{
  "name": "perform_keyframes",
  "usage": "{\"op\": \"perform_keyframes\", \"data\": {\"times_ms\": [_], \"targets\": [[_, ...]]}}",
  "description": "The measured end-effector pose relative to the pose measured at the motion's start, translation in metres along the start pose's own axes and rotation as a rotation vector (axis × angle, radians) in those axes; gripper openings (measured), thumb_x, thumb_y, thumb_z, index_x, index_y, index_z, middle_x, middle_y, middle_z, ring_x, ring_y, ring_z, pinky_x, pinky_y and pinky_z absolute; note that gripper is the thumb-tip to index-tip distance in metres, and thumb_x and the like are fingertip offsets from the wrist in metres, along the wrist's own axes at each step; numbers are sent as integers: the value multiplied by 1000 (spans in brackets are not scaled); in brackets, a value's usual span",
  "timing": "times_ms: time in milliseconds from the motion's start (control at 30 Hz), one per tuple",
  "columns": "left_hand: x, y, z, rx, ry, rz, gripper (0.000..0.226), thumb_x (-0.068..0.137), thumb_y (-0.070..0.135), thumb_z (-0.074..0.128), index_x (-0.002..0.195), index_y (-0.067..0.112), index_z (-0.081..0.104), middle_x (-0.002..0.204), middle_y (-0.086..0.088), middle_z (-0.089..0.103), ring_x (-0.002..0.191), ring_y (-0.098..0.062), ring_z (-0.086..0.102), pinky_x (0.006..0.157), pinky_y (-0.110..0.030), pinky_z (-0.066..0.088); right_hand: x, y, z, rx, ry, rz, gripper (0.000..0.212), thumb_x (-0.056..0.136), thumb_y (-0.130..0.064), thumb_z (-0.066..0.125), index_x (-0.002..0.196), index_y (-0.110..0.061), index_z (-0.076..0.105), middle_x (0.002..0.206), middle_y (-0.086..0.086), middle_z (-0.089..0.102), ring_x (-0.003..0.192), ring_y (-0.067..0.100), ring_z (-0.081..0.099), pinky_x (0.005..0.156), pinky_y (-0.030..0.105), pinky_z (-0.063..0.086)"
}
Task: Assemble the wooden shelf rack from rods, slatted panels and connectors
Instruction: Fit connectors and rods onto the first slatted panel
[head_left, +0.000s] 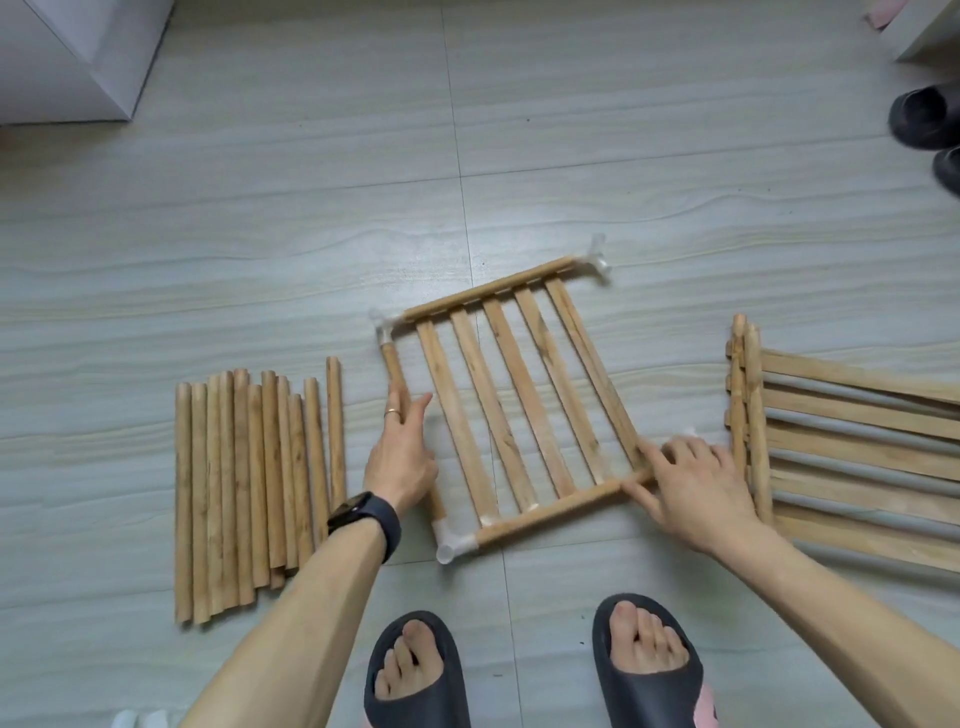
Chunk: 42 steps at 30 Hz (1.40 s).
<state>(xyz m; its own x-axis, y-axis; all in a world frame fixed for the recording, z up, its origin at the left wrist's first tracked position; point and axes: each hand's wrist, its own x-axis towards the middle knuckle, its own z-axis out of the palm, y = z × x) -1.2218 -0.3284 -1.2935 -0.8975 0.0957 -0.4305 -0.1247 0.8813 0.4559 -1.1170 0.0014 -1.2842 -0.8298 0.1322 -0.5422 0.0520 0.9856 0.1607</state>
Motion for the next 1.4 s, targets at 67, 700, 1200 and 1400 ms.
{"op": "perform_keyframes", "data": {"times_ms": [67, 700, 1200, 1400], "targets": [[3, 0, -1, 88, 90, 53, 76, 93, -6, 52, 155, 28, 26, 169, 0, 1, 142, -27, 41, 95, -40, 55, -8, -11, 4, -103, 85, -65, 74, 95, -74, 22, 118, -19, 66, 104, 5, 71, 96, 27, 66, 88, 45, 44], [-68, 4, 41, -216, 45, -219, 78, 100, 18, 55, 161, 8, 8, 166, -8, 17, 147, -29, 22, 122, -42, 26, -3, -55, -27, 420, 342, -40, 37, 96, -32, 56, 130, -18, 61, 142, 10, 53, 132, 30, 46, 106, 47, 43], [-9, -45, -41, 83, 389, -142, 42, 98, 29, 53, 140, 23, 51, 135, -9, 53, 123, -28, 50, 95, -41, 43, -6, -52, -11, 290, 18, 182, 55, 100, -47, 39, 146, -16, 33, 121, 14, 51, 93, 36, 61, 75, 45, 53], [-45, -134, -80, -120, 482, -718, 57, 99, 23, 47, 151, 8, 32, 153, -23, 34, 139, -40, 32, 111, -51, 31, -4, -67, -7, 116, 146, -47, 69, 93, -42, 56, 152, -11, 39, 167, 18, 18, 149, 36, 26, 116, 49, 33]]}}
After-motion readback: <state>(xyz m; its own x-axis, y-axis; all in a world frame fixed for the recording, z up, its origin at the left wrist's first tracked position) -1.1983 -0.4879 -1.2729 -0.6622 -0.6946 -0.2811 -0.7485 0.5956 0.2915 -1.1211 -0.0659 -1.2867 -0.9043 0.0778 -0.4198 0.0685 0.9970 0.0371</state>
